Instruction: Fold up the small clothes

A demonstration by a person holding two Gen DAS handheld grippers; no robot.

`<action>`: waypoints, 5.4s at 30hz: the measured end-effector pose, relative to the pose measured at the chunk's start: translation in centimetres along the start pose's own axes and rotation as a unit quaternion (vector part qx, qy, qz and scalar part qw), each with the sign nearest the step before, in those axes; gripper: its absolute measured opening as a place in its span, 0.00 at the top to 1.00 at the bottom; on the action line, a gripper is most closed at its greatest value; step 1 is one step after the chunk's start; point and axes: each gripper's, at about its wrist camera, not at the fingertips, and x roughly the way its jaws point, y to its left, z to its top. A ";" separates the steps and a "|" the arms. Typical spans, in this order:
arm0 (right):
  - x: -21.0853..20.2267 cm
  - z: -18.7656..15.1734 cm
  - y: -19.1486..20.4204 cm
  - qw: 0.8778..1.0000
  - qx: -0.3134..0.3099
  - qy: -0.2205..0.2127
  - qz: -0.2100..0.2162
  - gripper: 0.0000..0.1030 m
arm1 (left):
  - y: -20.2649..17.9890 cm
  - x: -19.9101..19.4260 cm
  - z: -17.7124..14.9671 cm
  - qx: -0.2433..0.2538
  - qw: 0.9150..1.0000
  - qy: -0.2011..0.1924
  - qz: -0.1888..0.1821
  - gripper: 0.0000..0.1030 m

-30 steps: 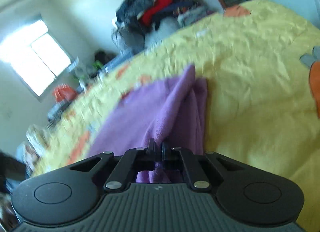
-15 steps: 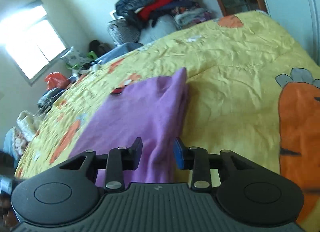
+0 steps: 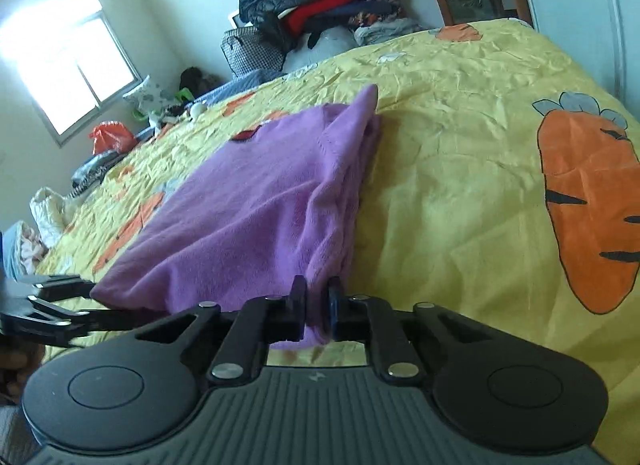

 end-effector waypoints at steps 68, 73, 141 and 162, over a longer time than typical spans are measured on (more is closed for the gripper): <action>2.2 12.9 14.3 0.998 -0.045 -0.045 0.008 0.74 | 11.6 -4.6 14.7 -0.120 0.986 0.007 -0.114 0.29; 5.5 5.5 11.8 0.996 -0.030 0.034 -0.082 0.22 | 17.7 -4.0 6.2 -0.184 0.980 0.048 -0.064 0.29; -0.3 -2.5 3.4 0.992 -0.017 0.003 -0.128 0.34 | 5.2 -0.4 -0.7 -0.150 0.987 0.007 -0.053 0.12; 1.8 -2.8 7.1 0.968 -0.121 -0.014 -0.219 0.20 | -4.1 -1.2 1.2 -0.054 0.996 -0.037 0.067 0.00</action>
